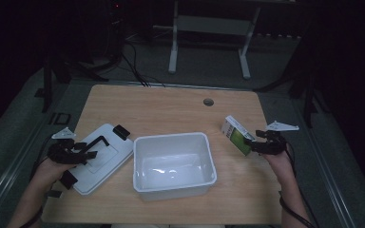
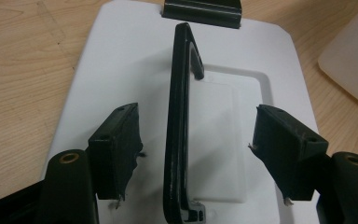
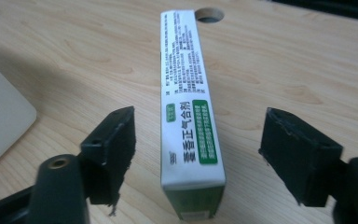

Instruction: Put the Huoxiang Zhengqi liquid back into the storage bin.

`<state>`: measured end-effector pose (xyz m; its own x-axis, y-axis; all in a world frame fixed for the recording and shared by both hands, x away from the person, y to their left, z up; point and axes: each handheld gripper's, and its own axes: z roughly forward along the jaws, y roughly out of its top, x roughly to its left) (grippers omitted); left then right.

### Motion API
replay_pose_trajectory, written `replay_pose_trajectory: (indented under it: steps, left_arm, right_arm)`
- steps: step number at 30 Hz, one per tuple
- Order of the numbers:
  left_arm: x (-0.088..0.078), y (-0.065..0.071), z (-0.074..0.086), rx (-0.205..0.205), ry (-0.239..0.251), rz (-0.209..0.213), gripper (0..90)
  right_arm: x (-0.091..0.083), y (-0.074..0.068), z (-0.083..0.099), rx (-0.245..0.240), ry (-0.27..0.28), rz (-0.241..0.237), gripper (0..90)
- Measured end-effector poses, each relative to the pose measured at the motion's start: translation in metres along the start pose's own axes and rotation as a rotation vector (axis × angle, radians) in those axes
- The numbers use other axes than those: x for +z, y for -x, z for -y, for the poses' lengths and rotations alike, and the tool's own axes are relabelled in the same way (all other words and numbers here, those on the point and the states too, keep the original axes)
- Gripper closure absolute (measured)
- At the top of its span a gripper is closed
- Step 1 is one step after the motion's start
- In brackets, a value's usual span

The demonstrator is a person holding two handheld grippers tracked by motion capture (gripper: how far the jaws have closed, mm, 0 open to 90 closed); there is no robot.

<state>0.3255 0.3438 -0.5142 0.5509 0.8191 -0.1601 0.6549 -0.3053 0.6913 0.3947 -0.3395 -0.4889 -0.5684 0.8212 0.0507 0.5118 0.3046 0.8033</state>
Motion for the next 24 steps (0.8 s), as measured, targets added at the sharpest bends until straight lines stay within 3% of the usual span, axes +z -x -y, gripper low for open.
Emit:
replay_pose_trajectory:
  steps: [14, 18, 21, 24]
  left_arm:
    - [0.004, 0.0, 0.002, -0.004, -0.006, 0.007, 32.2]
    - [0.003, 0.0, 0.001, -0.002, -0.006, 0.005, 32.2]
    - [0.002, 0.0, 0.001, -0.002, -0.003, 0.002, 32.2]
    - [0.001, 0.0, 0.002, -0.005, -0.003, 0.006, 32.2]
  right_arm:
    - [0.03, -0.002, -0.017, -0.049, -0.127, -0.008, 41.8]
    - [0.035, -0.004, -0.018, -0.063, -0.16, -0.01, 48.5]
    - [0.039, -0.007, -0.018, -0.095, -0.186, 0.007, 61.5]
    - [0.038, -0.008, -0.018, -0.097, -0.188, 0.011, 62.7]
